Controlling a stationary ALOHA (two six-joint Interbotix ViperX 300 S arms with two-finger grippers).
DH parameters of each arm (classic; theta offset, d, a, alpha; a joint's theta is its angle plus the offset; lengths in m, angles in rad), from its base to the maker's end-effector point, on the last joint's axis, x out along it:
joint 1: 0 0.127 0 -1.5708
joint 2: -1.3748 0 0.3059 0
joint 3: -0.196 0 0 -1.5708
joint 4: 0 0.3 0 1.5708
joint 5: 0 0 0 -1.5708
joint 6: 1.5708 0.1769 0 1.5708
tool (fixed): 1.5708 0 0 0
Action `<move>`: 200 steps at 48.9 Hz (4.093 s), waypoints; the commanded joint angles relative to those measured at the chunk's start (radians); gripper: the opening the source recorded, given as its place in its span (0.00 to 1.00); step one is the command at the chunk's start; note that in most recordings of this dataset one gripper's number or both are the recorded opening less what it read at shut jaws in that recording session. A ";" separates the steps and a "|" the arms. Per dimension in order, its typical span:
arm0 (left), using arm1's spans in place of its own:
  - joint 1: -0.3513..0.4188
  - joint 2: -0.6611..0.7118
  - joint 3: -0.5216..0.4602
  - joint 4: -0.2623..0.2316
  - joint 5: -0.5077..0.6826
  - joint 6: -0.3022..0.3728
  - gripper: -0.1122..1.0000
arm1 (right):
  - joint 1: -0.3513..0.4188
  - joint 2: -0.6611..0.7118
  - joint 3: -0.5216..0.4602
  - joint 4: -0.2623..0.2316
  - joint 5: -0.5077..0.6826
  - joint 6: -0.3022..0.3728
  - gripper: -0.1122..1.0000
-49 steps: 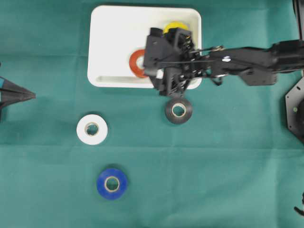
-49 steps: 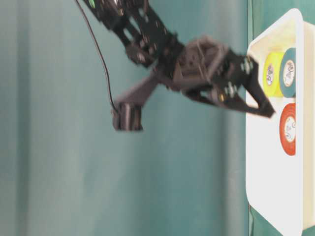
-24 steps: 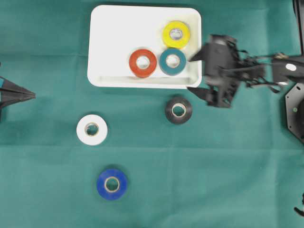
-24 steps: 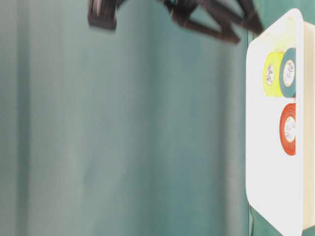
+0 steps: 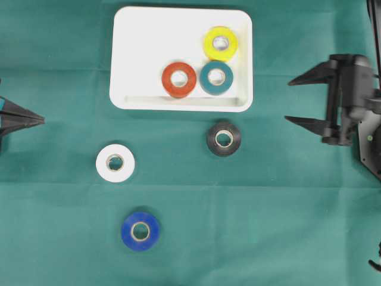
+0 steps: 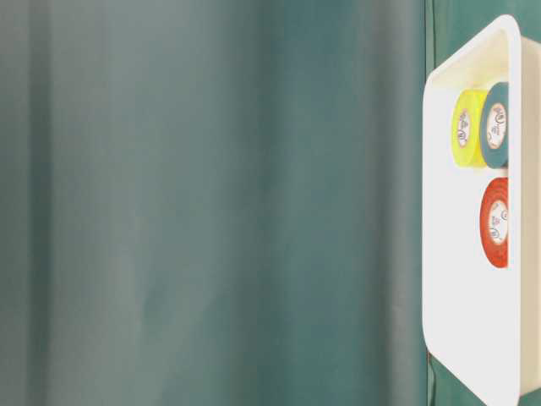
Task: Put the tape into the white case with the right arm.
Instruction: 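Retract the right gripper to the right side, then move the right gripper over the white roll and grasp it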
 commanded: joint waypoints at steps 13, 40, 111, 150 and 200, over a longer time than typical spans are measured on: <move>0.002 0.008 -0.012 -0.002 -0.003 0.002 0.10 | -0.003 -0.071 0.071 0.005 -0.040 0.037 0.51; 0.002 0.008 -0.012 -0.002 -0.002 0.002 0.10 | 0.147 -0.077 0.156 -0.002 -0.186 0.086 0.50; 0.002 0.008 -0.012 -0.002 0.003 0.000 0.10 | 0.190 0.561 -0.299 -0.003 -0.209 0.072 0.50; 0.002 0.008 -0.011 -0.002 0.002 -0.002 0.10 | 0.235 1.029 -0.841 -0.083 -0.183 0.083 0.50; 0.002 0.000 -0.005 -0.002 0.003 -0.011 0.10 | 0.282 1.262 -1.181 -0.083 -0.078 0.086 0.50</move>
